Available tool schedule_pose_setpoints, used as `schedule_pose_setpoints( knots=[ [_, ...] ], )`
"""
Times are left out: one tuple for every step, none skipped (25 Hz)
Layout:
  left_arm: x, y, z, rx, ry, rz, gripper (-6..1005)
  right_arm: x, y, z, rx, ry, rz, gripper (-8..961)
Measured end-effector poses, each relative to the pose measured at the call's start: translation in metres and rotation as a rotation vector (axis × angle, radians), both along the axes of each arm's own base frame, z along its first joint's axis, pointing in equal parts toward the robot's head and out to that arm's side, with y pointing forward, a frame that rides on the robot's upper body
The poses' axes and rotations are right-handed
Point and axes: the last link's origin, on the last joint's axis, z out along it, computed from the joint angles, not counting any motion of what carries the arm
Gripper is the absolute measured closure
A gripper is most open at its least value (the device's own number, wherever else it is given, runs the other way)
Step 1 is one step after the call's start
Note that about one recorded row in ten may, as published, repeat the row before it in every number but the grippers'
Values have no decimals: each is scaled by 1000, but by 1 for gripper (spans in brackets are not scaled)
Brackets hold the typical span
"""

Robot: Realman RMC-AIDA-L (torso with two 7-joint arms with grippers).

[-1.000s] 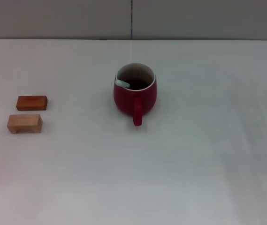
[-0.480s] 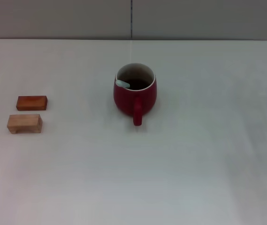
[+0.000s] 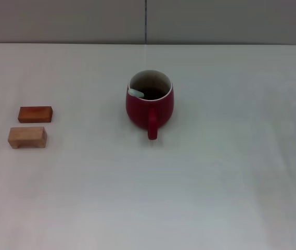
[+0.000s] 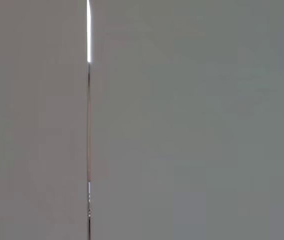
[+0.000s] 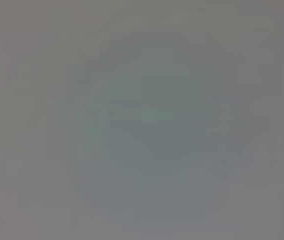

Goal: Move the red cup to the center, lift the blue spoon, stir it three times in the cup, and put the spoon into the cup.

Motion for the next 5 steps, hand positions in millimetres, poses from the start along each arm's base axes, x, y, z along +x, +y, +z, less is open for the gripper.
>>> schedule_pose_setpoints(
  knots=[
    [-1,-1,-3,-1,11,9,744,0,0,0,3,1,-2,948],
    [-2,-1,-6,-4,17,17,744,1,0,1,7,4,-6,948],
    [-4,-2,-9,-8,22,27,744,2,0,2,13,7,-11,948],
    [-5,-2,-10,-11,20,34,744,3,0,4,20,11,-16,948],
    [-6,-2,-12,-15,19,43,744,4,0,5,27,15,-20,948]
  ],
)
